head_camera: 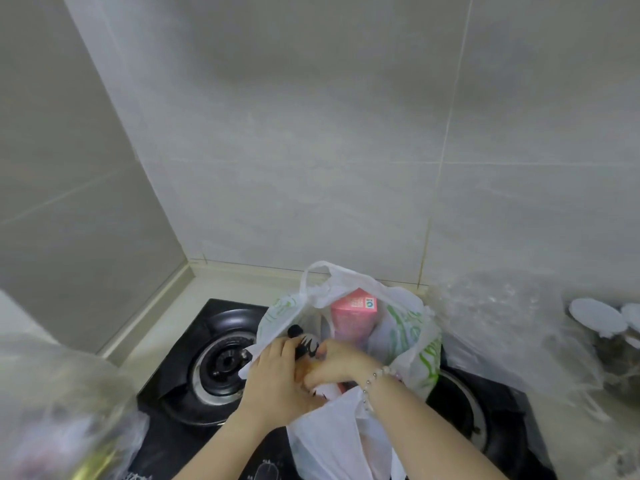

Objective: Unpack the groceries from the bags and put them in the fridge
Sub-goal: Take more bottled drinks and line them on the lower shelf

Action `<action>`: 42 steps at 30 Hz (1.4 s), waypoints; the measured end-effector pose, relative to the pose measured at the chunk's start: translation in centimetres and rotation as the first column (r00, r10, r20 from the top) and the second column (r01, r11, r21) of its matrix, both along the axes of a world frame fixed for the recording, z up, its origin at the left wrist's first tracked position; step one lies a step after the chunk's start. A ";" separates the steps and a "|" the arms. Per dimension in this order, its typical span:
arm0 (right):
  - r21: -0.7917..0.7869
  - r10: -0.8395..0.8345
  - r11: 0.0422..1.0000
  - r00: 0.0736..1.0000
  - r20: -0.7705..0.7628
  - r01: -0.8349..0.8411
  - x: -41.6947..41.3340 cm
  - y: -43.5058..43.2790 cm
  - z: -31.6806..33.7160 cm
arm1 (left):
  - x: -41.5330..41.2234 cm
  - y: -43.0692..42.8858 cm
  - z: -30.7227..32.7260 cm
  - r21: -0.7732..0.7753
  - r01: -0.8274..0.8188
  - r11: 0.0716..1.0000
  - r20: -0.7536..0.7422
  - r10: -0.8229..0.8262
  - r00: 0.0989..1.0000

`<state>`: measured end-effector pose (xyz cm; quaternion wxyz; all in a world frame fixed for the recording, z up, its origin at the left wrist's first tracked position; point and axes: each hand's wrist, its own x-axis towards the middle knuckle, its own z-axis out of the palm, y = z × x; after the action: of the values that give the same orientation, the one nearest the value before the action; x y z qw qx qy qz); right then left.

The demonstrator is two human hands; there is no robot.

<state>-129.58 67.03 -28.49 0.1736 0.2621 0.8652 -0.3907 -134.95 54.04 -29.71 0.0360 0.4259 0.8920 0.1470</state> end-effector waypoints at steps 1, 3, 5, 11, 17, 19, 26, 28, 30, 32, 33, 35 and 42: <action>0.002 0.033 0.999 0.999 0.023 -0.033 -0.2 -0.1 -0.3 | -0.1 -0.2 -0.1 0.007 0.008 1.000 -0.002 -0.007 1.000; 0.019 0.088 0.996 0.993 0.074 -0.090 -0.2 -0.5 -0.7 | -0.3 -0.7 -0.3 -0.002 0.032 0.999 0.010 -0.032 0.999; 0.073 0.097 0.992 0.992 0.085 -0.103 -0.1 -1.0 -1.4 | -0.3 -1.2 -0.6 -0.026 0.058 0.998 0.000 -0.058 0.998; 0.107 -0.018 0.994 0.999 -0.026 0.021 1.0 -1.4 -1.7 | -0.7 -2.5 0.4 -0.032 0.002 0.999 0.047 -0.001 0.999; 0.053 -0.119 0.990 0.976 -0.183 0.131 3.5 -0.6 -0.8 | -1.2 -2.1 1.1 -0.146 -0.041 0.988 0.093 0.055 0.994; 0.029 -0.145 0.987 0.965 -0.220 0.155 4.5 -0.5 0.1 | -0.9 -1.8 1.2 -0.181 -0.026 0.983 0.119 0.049 0.992; 0.007 -0.245 0.964 0.892 -0.380 0.268 5.8 -0.2 3.3 | -1.1 -1.2 1.4 -0.248 -0.012 0.969 0.114 0.042 0.993; 0.008 -0.257 0.958 0.872 -0.416 0.287 5.8 0.2 4.5 | -1.4 -1.0 1.5 -0.297 -0.007 0.955 0.127 0.046 0.991; -0.021 -0.280 0.952 0.837 -0.471 0.306 5.8 0.7 5.9 | -1.7 -0.7 1.7 -0.352 -0.004 0.936 0.158 0.064 0.985; -0.039 -0.307 0.939 0.781 -0.544 0.342 6.2 1.1 7.4 | -2.2 -0.2 2.2 -0.398 -0.001 0.917 0.200 0.088 0.976; -0.045 -0.323 0.930 0.750 -0.577 0.365 6.5 1.2 8.0 | -2.4 0.2 2.6 -0.434 -0.002 0.901 0.210 0.103 0.972; -0.074 -0.366 0.905 0.677 -0.639 0.420 7.2 1.2 8.9 | -3.1 1.1 3.7 -0.510 0.006 0.860 0.232 0.130 0.964; -0.220 -0.483 0.818 0.427 -0.765 0.532 10.0 0.4 9.7 | -3.9 6.2 5.7 -0.556 0.012 0.831 0.206 0.124 0.971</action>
<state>-119.53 67.47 -18.83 -0.3613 0.3130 0.7393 -0.4742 -138.86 60.20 -23.98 0.2578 0.3505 0.8979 -0.0669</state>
